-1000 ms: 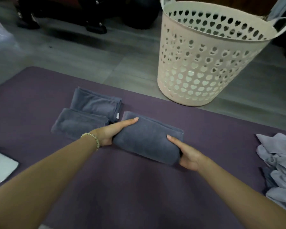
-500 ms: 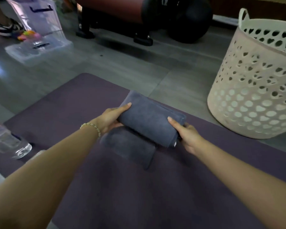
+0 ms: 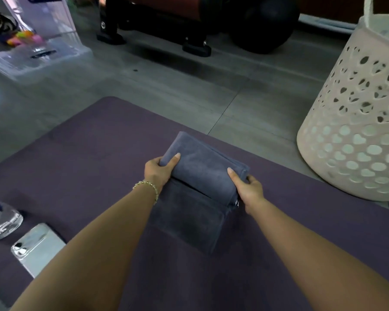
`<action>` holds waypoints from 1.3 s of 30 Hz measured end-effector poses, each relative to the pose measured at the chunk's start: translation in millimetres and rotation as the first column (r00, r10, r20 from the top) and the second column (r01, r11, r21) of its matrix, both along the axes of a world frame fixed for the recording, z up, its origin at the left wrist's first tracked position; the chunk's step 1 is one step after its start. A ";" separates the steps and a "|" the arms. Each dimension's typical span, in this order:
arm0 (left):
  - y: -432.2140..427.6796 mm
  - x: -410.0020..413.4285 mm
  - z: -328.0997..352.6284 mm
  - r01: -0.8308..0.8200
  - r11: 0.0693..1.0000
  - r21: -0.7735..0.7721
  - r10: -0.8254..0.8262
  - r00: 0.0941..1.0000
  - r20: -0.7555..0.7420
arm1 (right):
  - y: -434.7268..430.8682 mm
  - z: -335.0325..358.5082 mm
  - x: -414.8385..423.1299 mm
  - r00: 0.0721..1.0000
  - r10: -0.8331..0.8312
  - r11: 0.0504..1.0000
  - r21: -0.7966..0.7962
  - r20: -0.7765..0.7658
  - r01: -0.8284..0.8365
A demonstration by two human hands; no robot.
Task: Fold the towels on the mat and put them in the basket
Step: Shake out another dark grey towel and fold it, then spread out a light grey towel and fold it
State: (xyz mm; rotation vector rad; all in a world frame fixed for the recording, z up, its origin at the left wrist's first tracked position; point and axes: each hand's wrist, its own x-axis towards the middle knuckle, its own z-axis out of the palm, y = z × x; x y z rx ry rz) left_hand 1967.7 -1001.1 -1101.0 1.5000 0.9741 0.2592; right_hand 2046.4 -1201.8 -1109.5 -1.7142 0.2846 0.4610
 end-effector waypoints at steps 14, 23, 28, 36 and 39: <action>-49.2 -26.3 35.3 -0.125 0.944 0.305 0.113 0.992 0.057 | -66.7 23.2 22.8 0.974 0.225 0.971 -0.078 -0.020 -0.226; -193.5 19.7 106.6 0.425 0.520 0.741 -0.510 0.851 -0.130 | -314.5 136.2 34.0 0.751 0.657 0.451 -0.835 0.070 -0.317; -330.5 55.4 131.3 0.658 0.212 0.723 -0.707 0.613 -0.351 | -452.5 177.1 15.9 0.848 0.516 0.451 -0.879 0.117 -0.153; -540.6 64.5 121.4 0.735 -0.152 0.661 -0.791 0.311 -0.527 | -626.7 178.6 -44.2 0.959 0.254 0.495 -0.868 0.127 -0.016; -605.1 55.3 102.6 0.760 -0.251 0.600 -0.797 0.190 -0.574 | -675.8 163.2 -68.8 0.974 0.153 0.538 -0.841 0.166 0.059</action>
